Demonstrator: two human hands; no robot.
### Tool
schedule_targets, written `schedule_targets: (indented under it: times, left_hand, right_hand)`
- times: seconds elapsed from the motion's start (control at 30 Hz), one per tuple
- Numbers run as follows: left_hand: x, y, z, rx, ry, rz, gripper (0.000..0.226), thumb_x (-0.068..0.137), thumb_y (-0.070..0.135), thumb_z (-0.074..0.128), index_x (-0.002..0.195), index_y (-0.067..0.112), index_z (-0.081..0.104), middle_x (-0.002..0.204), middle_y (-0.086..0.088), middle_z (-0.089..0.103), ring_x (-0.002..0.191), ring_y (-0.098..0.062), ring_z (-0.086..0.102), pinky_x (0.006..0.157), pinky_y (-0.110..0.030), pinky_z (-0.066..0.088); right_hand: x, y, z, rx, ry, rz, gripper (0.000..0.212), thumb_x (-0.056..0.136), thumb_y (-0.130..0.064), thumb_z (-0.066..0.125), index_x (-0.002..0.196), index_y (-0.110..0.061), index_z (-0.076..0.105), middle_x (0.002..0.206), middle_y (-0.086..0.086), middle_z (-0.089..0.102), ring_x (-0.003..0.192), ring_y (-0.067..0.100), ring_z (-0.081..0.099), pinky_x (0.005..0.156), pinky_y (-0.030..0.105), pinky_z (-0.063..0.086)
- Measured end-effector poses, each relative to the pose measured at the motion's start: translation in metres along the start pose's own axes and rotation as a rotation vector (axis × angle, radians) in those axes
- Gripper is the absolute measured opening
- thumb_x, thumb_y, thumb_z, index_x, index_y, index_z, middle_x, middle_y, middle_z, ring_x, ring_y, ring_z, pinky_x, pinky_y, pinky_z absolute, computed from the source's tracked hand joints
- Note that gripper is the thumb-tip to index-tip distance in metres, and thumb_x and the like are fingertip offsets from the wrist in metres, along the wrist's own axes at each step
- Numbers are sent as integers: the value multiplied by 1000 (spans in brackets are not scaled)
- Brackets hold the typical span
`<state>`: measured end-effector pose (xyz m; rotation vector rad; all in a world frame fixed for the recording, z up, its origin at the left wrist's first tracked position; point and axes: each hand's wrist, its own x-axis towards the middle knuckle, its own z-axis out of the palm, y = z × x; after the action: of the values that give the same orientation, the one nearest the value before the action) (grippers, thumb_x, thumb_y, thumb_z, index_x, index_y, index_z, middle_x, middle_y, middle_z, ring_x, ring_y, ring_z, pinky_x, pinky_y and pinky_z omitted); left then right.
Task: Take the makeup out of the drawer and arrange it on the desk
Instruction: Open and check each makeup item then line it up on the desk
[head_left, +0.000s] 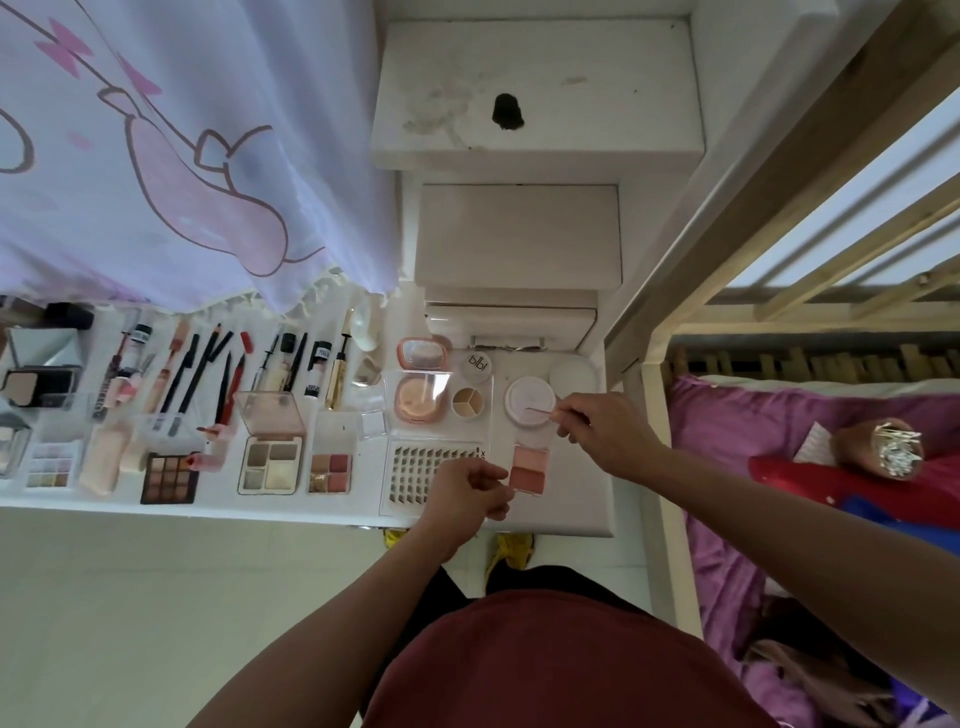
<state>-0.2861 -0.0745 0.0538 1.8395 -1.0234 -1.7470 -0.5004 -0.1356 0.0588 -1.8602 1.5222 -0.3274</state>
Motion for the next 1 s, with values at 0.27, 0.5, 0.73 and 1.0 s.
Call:
schedule_targets:
  times: [0.27, 0.5, 0.73, 1.0]
  left_hand:
    - [8, -18, 14, 562, -53, 70, 46, 86, 20, 68, 129, 8, 57, 123, -5, 61, 103, -23, 64, 95, -36, 49]
    - [11, -14, 16, 564, -133, -1, 53, 87, 27, 66, 134, 8, 50, 125, -11, 60, 109, -29, 61, 95, -36, 47]
    - [12, -12, 12, 599, -177, 9, 50, 88, 26, 64, 133, 6, 53, 129, -11, 58, 109, -30, 60, 93, -33, 45]
    - [9, -19, 13, 938, -300, 72, 37, 96, 28, 48, 123, 3, 49, 124, -15, 45, 113, -31, 50, 95, -37, 40]
  right_hand:
    - [11, 11, 19, -133, -192, 48, 22, 100, -26, 50, 90, -19, 68, 86, -4, 71, 74, 13, 62, 70, 32, 49]
    - [17, 15, 27, -65, -218, 105, 19, 97, -25, 56, 87, -16, 70, 82, -6, 71, 71, 9, 63, 70, 30, 51]
    - [21, 15, 29, -20, -204, 133, 20, 95, -24, 58, 83, -14, 70, 76, -7, 68, 69, 8, 65, 69, 31, 54]
    - [21, 14, 30, 33, -181, 179, 17, 95, -19, 59, 80, -20, 67, 74, -8, 67, 66, 2, 65, 70, 27, 54]
